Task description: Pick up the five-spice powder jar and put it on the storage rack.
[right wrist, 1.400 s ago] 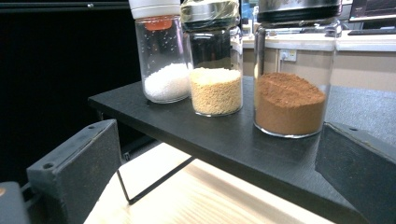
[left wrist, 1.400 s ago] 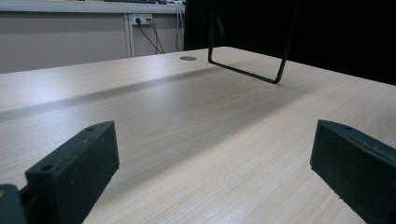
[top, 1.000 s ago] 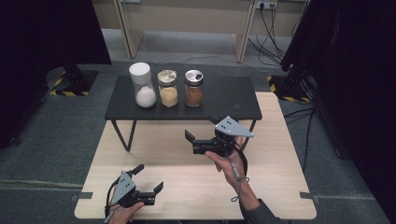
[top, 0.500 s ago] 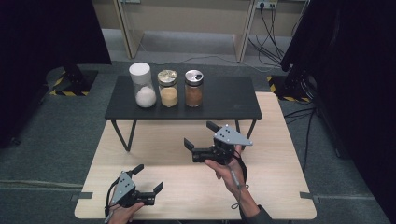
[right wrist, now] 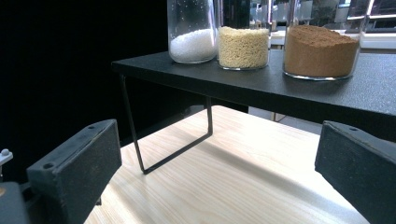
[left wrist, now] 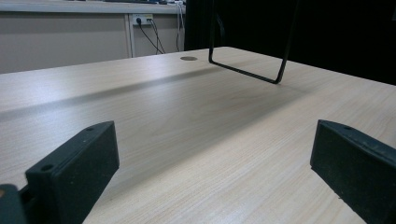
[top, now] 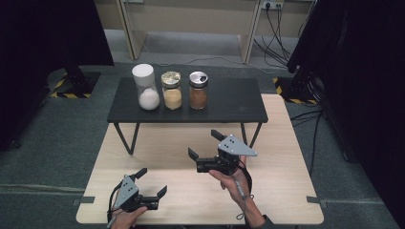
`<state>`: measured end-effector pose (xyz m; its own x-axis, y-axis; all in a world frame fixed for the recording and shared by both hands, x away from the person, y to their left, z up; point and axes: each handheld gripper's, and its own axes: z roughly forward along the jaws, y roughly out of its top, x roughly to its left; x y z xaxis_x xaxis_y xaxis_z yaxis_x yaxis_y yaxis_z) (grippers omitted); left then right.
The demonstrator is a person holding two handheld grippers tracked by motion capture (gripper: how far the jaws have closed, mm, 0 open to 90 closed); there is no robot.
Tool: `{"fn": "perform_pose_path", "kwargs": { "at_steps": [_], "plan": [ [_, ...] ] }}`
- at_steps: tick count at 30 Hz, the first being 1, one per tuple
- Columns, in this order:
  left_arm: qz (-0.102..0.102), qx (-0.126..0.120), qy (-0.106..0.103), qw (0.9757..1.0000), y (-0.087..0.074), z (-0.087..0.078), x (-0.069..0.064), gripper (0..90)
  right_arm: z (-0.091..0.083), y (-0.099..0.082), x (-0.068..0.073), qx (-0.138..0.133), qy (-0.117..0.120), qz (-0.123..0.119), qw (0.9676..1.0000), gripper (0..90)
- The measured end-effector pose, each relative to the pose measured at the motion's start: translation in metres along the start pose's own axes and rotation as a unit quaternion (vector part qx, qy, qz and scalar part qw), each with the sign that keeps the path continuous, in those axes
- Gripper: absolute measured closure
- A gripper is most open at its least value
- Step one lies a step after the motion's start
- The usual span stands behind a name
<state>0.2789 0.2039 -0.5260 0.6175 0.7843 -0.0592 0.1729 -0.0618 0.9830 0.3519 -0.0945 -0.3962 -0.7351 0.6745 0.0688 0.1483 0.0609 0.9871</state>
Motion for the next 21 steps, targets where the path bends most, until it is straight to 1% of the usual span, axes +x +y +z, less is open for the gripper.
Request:
{"fn": "perform_pose_path", "kwargs": {
  "at_steps": [3,10,15,21],
  "plan": [
    [0.0,0.0,0.0,1.0,0.0,0.0,0.0,0.5,-0.001,-0.004,0.003,-0.003,-0.005,-0.006,1.0,0.7],
    [-0.001,-0.001,0.0,1.0,0.0,0.0,0.0,0.5,0.0,-0.011,0.007,0.0,0.0,-0.003,1.0,0.7],
    [-0.001,-0.001,0.0,1.0,0.0,0.0,0.0,0.5,0.0,-0.02,0.011,0.006,0.005,-0.002,1.0,0.7],
    [-0.001,-0.002,-0.001,1.0,0.0,0.0,0.0,0.5,-0.002,-0.031,0.012,0.015,0.004,-0.002,0.9999,0.8]
  ]
}}
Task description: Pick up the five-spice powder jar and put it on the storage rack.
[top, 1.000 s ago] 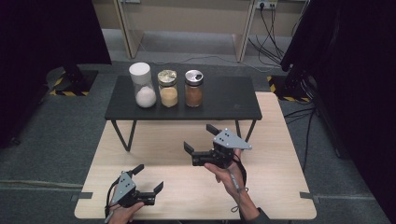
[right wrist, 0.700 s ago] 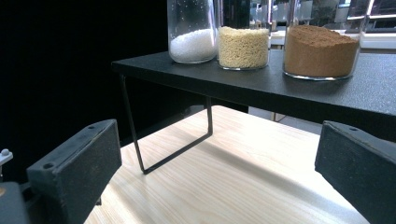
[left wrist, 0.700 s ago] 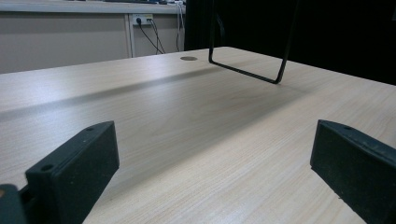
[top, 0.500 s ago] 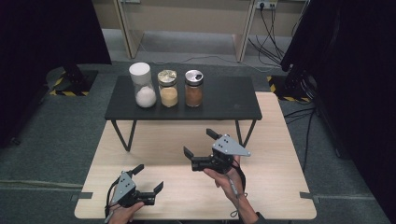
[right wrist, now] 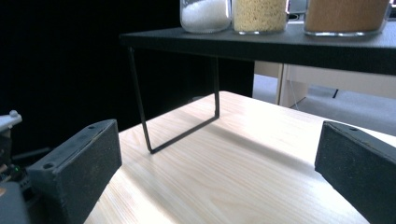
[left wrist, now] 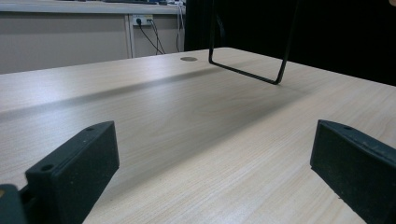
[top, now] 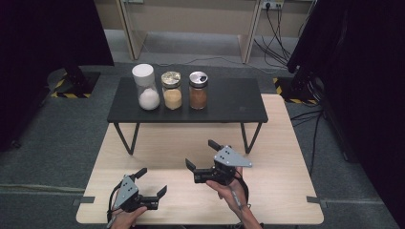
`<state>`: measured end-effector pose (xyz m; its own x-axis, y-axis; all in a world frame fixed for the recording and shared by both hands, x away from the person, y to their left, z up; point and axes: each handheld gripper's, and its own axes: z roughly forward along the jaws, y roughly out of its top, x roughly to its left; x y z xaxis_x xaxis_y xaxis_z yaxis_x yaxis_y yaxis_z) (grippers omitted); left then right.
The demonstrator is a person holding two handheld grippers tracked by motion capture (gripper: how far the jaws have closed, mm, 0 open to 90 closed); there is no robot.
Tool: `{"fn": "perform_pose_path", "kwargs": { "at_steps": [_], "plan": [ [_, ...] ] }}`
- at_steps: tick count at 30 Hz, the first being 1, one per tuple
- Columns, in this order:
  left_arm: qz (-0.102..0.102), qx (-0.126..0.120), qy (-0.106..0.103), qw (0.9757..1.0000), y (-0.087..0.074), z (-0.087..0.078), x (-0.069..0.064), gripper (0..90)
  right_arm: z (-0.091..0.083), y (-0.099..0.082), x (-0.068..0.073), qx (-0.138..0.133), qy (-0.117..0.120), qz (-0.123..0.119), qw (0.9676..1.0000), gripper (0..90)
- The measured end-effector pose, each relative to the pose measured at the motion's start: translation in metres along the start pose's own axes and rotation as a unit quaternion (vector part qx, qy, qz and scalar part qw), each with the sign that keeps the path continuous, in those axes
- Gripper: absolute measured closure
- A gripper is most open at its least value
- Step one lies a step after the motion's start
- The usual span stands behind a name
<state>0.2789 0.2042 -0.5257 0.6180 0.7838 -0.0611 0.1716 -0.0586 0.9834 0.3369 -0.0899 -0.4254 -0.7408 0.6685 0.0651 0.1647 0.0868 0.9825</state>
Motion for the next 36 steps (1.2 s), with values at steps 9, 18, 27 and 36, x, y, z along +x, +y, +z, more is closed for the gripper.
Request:
{"fn": "perform_pose_path", "kwargs": {
  "at_steps": [9,18,27,36],
  "plan": [
    [0.0,0.0,-0.001,1.0,0.0,0.0,0.0,0.5,-0.006,-0.009,0.004,-0.001,0.0,-0.01,0.9999,0.9],
    [-0.001,-0.001,0.0,1.0,0.0,0.0,0.001,0.5,-0.002,-0.024,0.01,0.011,0.007,-0.014,0.9998,0.9],
    [-0.002,-0.001,-0.002,1.0,0.0,0.001,0.001,0.5,0.001,-0.038,0.012,0.016,0.017,-0.016,0.9996,0.9],
    [-0.004,-0.001,-0.001,1.0,0.001,0.0,0.002,0.5,0.002,-0.051,0.015,0.02,0.022,-0.011,0.9995,0.9]
  ]
}}
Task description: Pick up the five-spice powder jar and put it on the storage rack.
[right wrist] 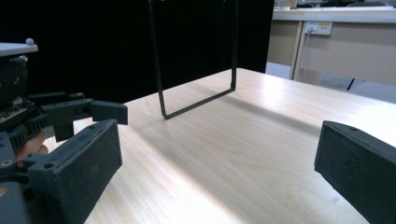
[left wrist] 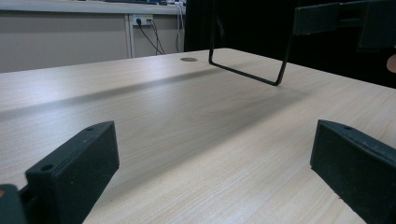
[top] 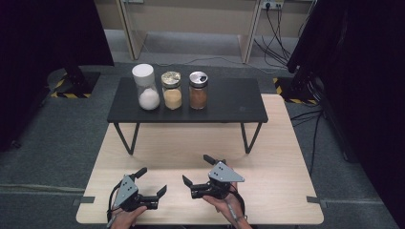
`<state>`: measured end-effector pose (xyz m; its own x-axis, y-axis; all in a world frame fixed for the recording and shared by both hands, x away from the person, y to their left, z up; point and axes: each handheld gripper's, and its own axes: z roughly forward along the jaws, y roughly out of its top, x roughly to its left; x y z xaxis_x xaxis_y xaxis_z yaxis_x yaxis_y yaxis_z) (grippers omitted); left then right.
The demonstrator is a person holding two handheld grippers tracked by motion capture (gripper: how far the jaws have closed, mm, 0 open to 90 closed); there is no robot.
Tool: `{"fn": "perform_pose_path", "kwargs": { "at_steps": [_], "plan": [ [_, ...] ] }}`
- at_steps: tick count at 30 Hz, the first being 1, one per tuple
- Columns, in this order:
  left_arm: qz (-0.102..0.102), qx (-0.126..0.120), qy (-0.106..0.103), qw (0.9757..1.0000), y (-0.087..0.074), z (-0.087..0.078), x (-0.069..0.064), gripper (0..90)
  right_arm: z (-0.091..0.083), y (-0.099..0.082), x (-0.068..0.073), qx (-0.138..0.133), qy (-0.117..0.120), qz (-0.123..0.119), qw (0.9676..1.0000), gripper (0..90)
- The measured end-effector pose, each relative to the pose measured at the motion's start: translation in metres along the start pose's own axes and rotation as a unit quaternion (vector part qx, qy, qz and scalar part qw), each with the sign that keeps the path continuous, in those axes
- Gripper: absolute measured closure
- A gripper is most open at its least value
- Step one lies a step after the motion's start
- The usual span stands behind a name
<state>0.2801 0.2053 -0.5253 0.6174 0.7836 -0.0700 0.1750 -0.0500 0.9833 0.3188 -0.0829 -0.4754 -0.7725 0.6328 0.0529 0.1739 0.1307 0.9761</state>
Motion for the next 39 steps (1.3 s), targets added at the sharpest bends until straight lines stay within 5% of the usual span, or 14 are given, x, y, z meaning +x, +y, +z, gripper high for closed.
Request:
{"fn": "perform_pose_path", "kwargs": {
  "at_steps": [39],
  "plan": [
    [0.002,-0.002,-0.005,1.0,0.0,-0.001,-0.003,0.6,-0.009,-0.031,0.002,0.018,-0.001,0.01,0.9998,1.0]
  ]
}}
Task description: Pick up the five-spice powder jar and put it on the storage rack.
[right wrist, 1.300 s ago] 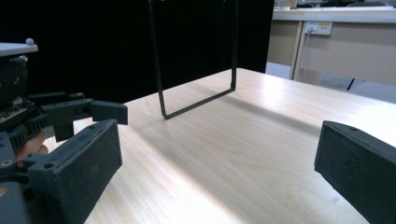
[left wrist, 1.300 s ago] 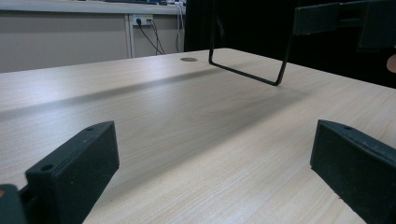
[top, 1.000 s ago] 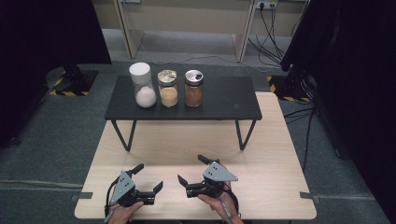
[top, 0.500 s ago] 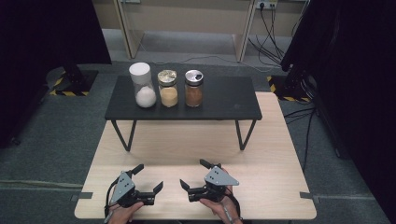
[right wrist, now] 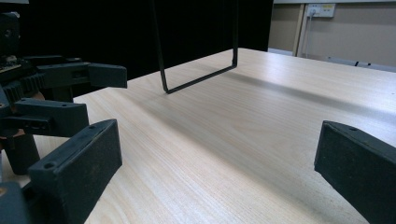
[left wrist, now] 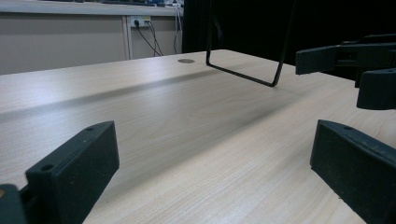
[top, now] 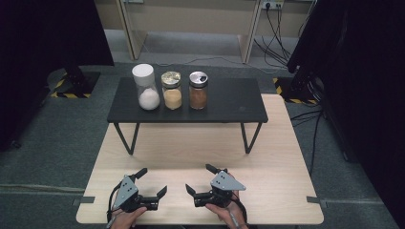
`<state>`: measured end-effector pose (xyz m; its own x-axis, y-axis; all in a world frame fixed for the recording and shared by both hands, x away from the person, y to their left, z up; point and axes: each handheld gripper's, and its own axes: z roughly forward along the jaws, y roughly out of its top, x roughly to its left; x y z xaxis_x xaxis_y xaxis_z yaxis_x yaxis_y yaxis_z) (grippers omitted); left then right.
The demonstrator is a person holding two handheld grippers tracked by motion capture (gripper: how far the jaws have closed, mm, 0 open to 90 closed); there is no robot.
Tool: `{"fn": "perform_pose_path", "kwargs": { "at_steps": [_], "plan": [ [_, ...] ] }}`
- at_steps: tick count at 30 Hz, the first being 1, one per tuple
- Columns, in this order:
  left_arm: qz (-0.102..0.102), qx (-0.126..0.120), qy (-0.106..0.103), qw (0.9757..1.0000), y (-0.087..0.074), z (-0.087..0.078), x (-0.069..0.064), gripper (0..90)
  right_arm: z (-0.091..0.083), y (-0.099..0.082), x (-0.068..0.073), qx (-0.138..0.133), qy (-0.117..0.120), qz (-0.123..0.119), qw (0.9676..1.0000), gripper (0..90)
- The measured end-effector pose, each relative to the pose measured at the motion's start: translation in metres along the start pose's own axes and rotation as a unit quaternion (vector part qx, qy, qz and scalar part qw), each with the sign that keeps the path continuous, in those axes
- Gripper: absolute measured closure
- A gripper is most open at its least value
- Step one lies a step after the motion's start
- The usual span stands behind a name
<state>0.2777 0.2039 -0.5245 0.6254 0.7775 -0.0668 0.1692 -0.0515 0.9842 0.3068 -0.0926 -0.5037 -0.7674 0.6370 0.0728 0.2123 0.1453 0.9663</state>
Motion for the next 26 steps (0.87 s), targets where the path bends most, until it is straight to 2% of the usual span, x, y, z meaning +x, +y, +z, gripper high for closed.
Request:
{"fn": "perform_pose_path", "kwargs": {
  "at_steps": [26],
  "plan": [
    [0.0,0.001,-0.002,1.0,0.0001,0.0011,0.0002,0.6,0.0009,-0.0014,0.0,0.002,0.0,0.006,1.0,1.0]
  ]
}}
